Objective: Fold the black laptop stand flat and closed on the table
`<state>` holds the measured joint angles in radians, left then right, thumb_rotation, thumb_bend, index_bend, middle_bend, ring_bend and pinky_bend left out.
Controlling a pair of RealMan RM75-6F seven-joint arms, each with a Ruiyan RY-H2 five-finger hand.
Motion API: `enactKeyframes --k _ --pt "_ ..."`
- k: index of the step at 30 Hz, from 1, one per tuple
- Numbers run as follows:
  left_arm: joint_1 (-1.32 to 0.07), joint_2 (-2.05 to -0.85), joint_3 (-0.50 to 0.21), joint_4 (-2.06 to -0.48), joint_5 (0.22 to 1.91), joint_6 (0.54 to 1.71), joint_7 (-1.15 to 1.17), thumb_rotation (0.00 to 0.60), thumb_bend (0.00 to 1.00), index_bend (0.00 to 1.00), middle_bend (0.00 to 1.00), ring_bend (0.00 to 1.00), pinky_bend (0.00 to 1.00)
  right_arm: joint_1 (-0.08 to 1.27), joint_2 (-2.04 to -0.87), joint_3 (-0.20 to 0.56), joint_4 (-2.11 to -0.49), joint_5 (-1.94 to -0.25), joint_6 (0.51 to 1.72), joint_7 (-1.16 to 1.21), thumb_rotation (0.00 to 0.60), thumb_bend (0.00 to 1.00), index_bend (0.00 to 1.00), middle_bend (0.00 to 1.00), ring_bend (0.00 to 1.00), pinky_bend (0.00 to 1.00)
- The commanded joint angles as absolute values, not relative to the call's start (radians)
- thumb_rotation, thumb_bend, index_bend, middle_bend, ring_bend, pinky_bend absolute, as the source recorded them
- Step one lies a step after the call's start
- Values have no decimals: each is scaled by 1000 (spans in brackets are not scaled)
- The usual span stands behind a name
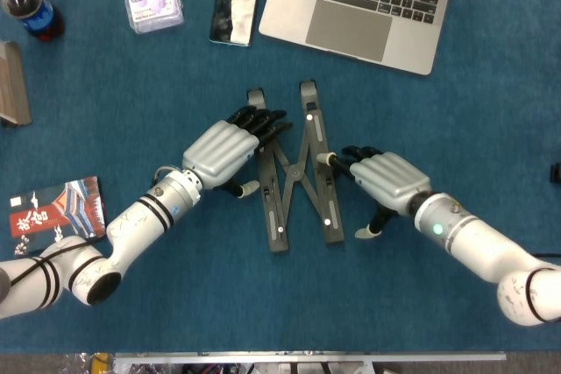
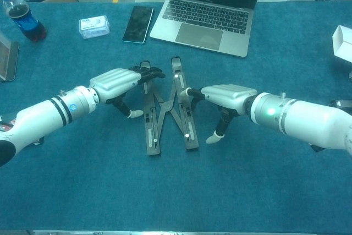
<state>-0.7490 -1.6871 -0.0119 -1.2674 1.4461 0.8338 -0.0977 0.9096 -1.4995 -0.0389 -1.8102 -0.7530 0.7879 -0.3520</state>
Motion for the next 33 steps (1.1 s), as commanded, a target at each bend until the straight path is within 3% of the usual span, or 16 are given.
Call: enactKeyframes --k 1,17,33 --pt "-748 -1686 -12 -1268 1446 834 -98 600 280 0 0 0 0 912 -1506 -37 -1806 -754 787 -353 600 0 0 102 0 91" --pt "-739 -1669 -9 -1276 1443 839 -113 600 280 0 0 0 0 930 -1565 -20 -1769 -764 786 -370 600 0 0 88 0 92" --pt "-739 -1664 -9 -1265 1435 825 -111 600 280 0 0 0 0 925 -1539 -34 -1783 -751 802 -380 600 0 0 87 0 90"
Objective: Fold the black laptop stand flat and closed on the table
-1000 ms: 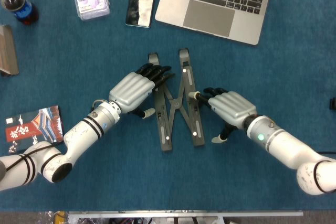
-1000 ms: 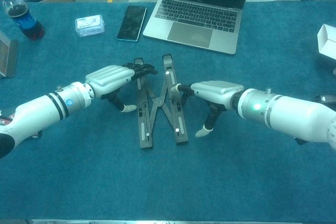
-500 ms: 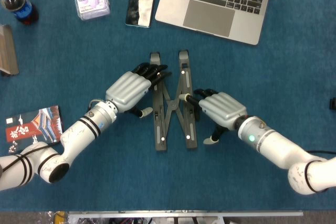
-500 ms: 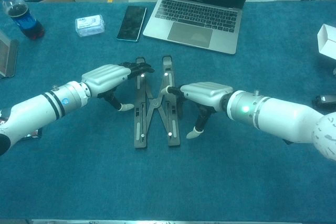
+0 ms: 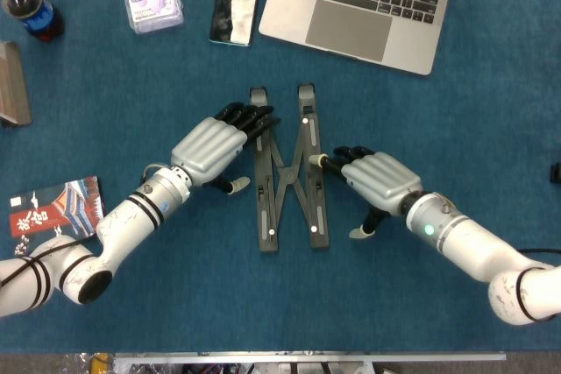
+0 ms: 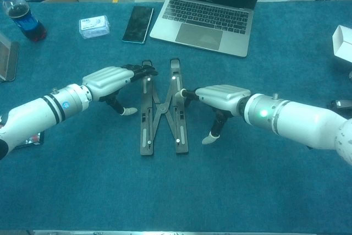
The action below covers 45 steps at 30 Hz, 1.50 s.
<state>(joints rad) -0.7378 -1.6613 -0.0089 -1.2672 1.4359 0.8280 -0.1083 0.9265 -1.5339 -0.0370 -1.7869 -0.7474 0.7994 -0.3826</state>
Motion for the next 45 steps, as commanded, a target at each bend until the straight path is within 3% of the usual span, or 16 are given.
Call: enactKeyframes --k 1,20,33,45 --pt "-739 -1665 -9 -1264 1435 824 -113 600 280 0 0 0 0 924 -1543 -32 -1779 -756 802 -379 600 0 0 82 0 81" --pt "-734 -1648 -6 -1298 1440 832 -105 600 279 0 0 0 0 921 -1566 -15 -1767 -794 793 -366 600 0 0 44 0 36" --pt "-699 -1496 -40 -1449 1412 920 -8 600 280 0 0 0 0 959 -1375 4 -1863 -909 720 -358 600 0 0 21 0 36" --pt "-636 -1364 -65 -1562 1356 1005 34 600 280 0 0 0 0 1024 -1403 -8 -1726 -1151 620 -389 600 0 0 1 0 36"
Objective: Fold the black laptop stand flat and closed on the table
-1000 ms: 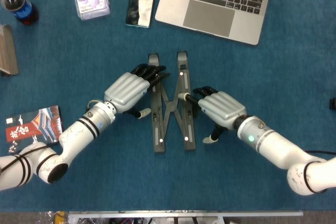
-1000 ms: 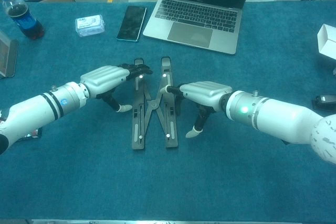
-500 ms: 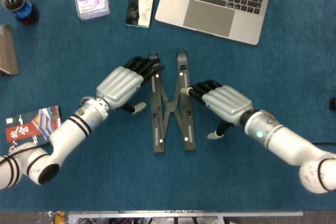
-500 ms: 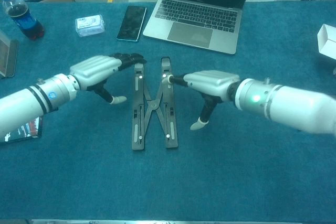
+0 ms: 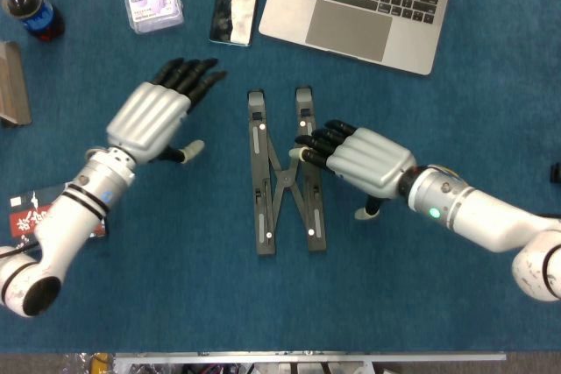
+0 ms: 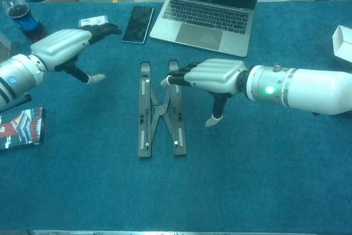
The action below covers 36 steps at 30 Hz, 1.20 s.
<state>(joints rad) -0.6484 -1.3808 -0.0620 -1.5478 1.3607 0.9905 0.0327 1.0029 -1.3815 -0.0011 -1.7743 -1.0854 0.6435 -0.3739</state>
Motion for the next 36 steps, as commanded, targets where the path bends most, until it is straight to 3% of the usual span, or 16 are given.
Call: enactKeyframes --k 1,16,36 --pt "-630 -1353 -65 -1568 1356 1013 31 600 280 0 0 0 0 1032 -1411 -10 -1707 -1180 609 -391 600 0 0 0 0 36" --pt "-579 -1283 -69 -1587 1348 1050 -21 600 280 0 0 0 0 1128 -1499 7 -1539 -1449 549 -344 600 0 0 0 0 36" --pt "-552 -1278 -79 -1565 1339 1054 -53 600 280 0 0 0 0 1190 -1623 -40 -1371 -1620 535 -229 600 0 0 0 0 24"
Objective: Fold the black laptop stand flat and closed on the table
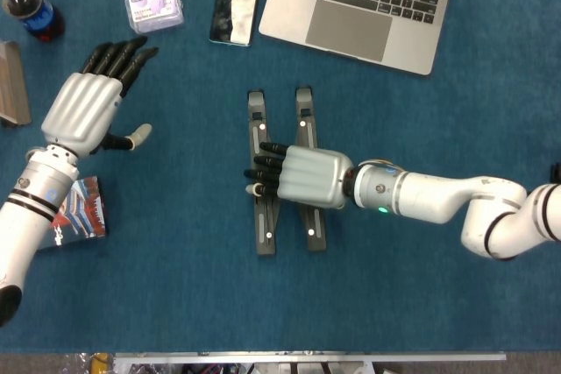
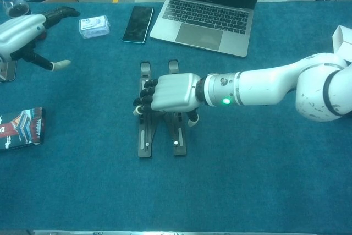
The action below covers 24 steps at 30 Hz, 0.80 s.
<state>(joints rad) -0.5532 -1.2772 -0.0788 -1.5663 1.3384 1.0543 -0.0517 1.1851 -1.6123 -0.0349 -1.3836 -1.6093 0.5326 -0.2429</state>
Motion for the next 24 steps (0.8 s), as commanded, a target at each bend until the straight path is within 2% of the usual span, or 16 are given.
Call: enactKeyframes --k 1,19,24 --pt "-552 -1278 -79 -1564 1340 1054 -54 600 280 0 0 0 0 1191 -1625 -41 -1368 -1622 535 -225 600 0 0 0 0 24" --pt "-541 -1284 -86 -1542 1344 1053 -74 600 280 0 0 0 0 1212 -1671 -36 -1312 -1617 516 -192 600 0 0 0 0 24" --pt "-540 -1286 -88 -1539 1346 1052 -78 600 279 0 0 0 0 1210 -1679 -28 -1307 -1602 512 -197 600 0 0 37 0 24"
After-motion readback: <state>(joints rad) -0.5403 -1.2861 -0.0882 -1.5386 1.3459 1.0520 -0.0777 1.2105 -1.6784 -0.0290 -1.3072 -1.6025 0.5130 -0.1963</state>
